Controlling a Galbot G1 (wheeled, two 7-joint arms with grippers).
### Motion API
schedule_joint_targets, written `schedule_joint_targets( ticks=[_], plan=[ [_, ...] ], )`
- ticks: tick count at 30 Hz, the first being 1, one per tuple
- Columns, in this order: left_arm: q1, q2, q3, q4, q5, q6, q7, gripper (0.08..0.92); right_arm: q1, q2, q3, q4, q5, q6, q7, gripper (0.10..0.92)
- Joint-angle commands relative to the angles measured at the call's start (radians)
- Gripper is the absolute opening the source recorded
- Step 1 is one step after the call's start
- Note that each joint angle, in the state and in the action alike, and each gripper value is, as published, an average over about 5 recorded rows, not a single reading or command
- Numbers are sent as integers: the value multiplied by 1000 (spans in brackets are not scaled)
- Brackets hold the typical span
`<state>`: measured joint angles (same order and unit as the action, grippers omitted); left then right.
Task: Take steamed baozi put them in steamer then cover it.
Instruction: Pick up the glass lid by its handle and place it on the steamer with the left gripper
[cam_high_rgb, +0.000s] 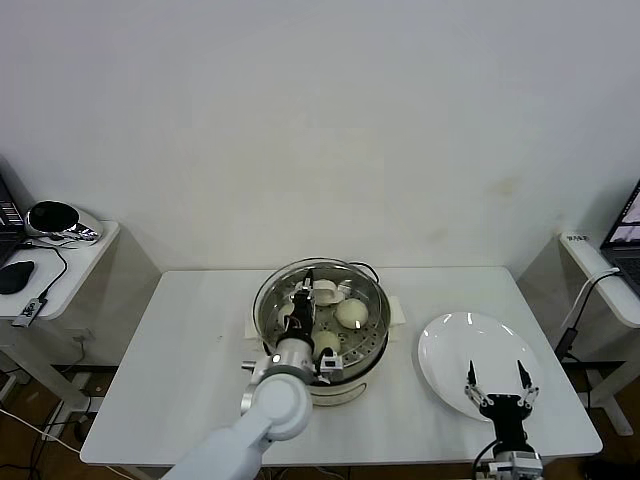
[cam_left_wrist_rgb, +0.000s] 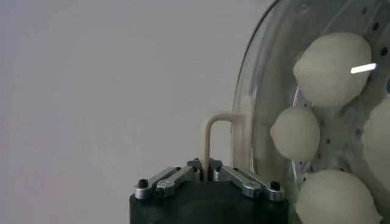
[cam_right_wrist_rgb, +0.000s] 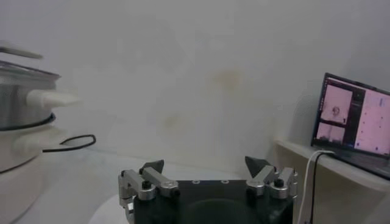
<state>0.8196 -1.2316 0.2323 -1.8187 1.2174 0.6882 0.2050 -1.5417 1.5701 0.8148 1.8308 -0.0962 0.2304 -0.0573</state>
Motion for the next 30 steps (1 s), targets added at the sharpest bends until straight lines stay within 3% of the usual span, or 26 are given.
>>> schedule_joint_targets(
  ticks=[1, 30],
  plan=[
    [-14, -37, 22, 27, 24, 7, 12, 148, 1, 3, -5, -7, -5, 1, 0, 823],
    [-1, -37, 22, 35, 49, -4, 33, 148, -4, 4, -15, -13, -10, 7, -2, 823]
  ],
)
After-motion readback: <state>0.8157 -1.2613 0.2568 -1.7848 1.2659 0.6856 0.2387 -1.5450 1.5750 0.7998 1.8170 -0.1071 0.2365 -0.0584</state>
